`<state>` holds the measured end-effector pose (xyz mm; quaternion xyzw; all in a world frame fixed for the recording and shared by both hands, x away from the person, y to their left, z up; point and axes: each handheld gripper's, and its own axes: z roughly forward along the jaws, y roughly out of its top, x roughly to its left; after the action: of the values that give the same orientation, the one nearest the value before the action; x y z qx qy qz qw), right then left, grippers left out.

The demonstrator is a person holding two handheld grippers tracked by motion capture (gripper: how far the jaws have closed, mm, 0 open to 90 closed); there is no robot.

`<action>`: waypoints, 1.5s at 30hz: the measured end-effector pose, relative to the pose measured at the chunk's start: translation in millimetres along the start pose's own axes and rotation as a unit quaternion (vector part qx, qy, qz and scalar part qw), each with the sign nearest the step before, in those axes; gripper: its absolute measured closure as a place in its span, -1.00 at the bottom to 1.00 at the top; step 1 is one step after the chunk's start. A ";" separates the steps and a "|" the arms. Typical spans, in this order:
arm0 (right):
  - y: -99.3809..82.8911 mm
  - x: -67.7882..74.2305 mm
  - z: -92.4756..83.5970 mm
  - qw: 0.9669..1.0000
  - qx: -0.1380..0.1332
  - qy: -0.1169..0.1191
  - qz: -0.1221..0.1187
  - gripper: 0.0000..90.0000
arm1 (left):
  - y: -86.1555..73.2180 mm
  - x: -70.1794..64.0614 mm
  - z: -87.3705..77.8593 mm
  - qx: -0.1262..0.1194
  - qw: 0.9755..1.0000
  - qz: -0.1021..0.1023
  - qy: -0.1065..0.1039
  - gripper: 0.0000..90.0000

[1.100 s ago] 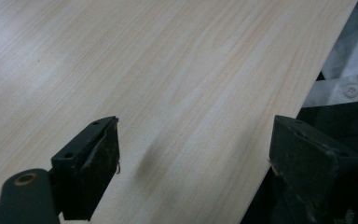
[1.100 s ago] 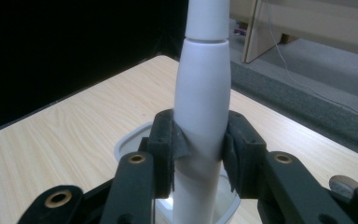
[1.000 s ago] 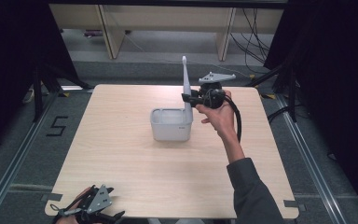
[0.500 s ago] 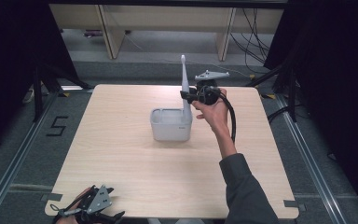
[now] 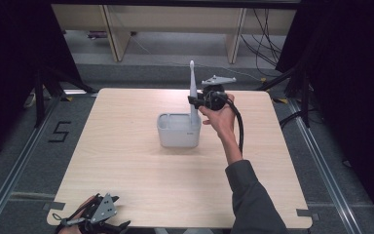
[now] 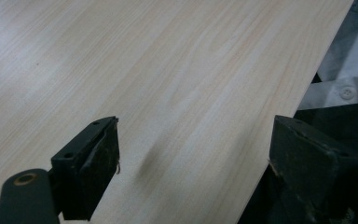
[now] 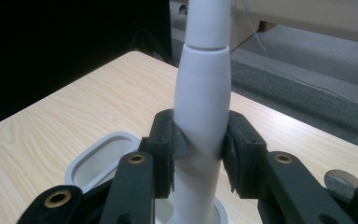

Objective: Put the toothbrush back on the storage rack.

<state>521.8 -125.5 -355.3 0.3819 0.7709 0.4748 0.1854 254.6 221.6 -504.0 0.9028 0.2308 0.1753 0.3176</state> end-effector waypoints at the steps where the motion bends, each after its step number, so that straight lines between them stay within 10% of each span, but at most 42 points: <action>1: -1.3 -1.3 1.1 1.000 0.001 0.000 -0.008 0.48 | 0.0 0.2 0.2 0.000 1.000 -0.001 0.001 -0.65; 45: -40.7 -2.2 28.1 0.996 0.078 -0.022 -0.020 0.48 | 0.9 0.8 -1.7 0.015 1.000 0.006 -0.008 -0.65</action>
<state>524.7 -121.0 -404.5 0.3902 0.8089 0.4008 0.1812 254.8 222.3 -502.0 0.9102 0.2257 0.1664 0.3048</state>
